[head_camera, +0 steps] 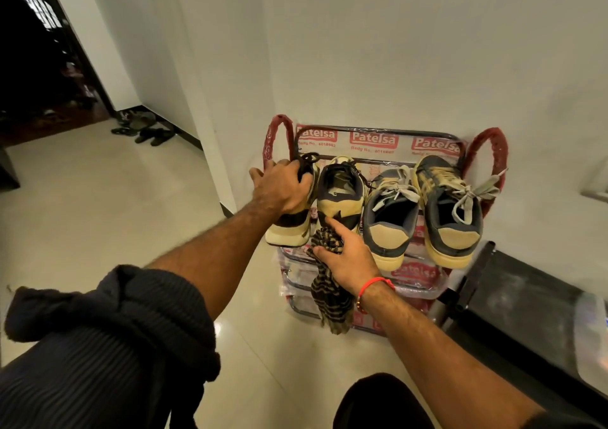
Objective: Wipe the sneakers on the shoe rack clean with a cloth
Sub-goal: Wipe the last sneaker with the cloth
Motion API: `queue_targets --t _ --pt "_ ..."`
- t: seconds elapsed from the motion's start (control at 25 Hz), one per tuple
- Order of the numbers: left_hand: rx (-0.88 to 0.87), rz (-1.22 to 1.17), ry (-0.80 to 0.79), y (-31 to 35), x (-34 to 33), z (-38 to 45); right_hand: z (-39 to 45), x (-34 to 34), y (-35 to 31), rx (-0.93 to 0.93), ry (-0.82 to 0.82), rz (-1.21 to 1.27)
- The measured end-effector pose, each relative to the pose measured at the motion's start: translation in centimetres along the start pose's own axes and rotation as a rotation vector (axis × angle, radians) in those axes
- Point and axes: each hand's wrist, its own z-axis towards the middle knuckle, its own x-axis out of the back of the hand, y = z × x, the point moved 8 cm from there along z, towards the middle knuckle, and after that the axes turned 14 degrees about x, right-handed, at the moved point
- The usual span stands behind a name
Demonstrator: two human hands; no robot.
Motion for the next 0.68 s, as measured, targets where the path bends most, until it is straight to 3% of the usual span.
queue_targets --t 0.12,0.32,0.52,0.68 --pt "0.208 -0.475 0.218 -4.8 1.2 -2.2 0.1 -0.3 0.3 -0.011 0.034 -0.007" --pt "0.128 -0.459 0.267 -6.5 0.6 -3.7 0.1 -0.3 0.4 -0.016 0.027 -0.017" --pt "0.238 -0.758 0.022 -6.8 -0.2 -2.8 -0.1 1.0 0.2 0.037 0.164 -0.047" --pt "0.235 -0.877 -0.367 -7.3 -5.2 -4.6 0.1 3.1 -0.3 0.050 0.300 -0.099"
